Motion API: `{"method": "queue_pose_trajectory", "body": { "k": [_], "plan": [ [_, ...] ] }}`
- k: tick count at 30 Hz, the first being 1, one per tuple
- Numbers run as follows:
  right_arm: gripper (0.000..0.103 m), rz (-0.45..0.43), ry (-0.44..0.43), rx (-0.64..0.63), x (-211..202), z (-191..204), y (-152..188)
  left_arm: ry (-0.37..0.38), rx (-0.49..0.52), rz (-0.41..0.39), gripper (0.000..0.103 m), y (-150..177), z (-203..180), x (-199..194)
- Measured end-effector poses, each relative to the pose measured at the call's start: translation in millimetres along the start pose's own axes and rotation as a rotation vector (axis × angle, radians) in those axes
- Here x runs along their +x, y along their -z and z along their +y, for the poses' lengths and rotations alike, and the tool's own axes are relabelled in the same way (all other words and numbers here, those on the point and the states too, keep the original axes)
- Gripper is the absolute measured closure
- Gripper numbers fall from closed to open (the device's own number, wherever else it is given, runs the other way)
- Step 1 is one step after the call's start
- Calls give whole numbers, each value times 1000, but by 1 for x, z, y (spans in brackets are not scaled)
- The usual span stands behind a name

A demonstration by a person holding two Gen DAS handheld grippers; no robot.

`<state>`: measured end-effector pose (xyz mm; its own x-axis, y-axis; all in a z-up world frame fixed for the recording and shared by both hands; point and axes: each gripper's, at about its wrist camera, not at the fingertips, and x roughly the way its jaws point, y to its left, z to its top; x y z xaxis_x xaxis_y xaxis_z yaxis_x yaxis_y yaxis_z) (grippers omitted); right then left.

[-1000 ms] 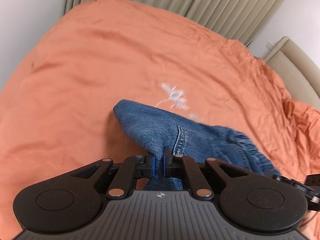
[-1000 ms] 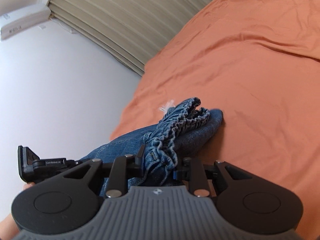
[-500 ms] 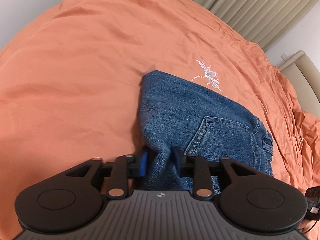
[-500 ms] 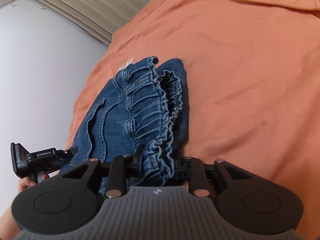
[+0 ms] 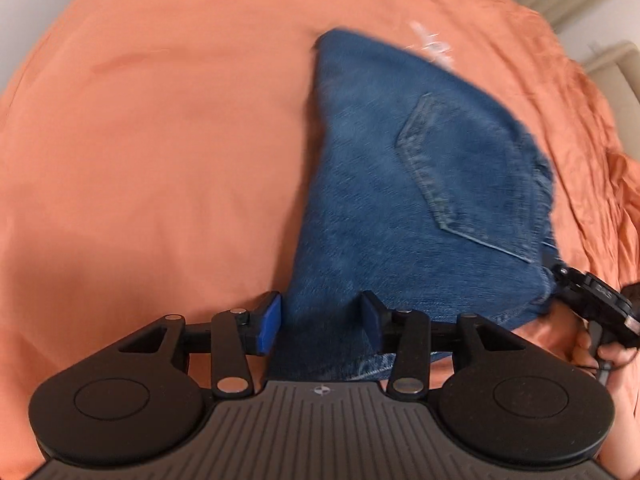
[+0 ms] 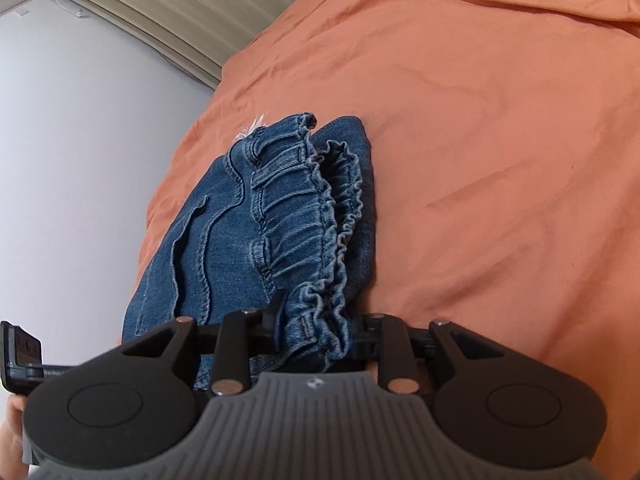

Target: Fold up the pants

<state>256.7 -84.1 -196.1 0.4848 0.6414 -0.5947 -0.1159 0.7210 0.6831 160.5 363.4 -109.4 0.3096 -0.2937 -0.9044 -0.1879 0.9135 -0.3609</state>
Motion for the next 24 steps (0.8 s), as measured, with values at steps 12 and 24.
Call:
{"method": "queue_pose_trajectory", "body": {
  "k": [12, 24],
  "plan": [
    [57, 14, 147, -221, -13, 49, -18, -196, 143, -124, 55, 14, -65, -53],
    [38, -181, 125, -577, -103, 135, 0, -351, 277, -391, 46, 79, -175, -199]
  ]
}}
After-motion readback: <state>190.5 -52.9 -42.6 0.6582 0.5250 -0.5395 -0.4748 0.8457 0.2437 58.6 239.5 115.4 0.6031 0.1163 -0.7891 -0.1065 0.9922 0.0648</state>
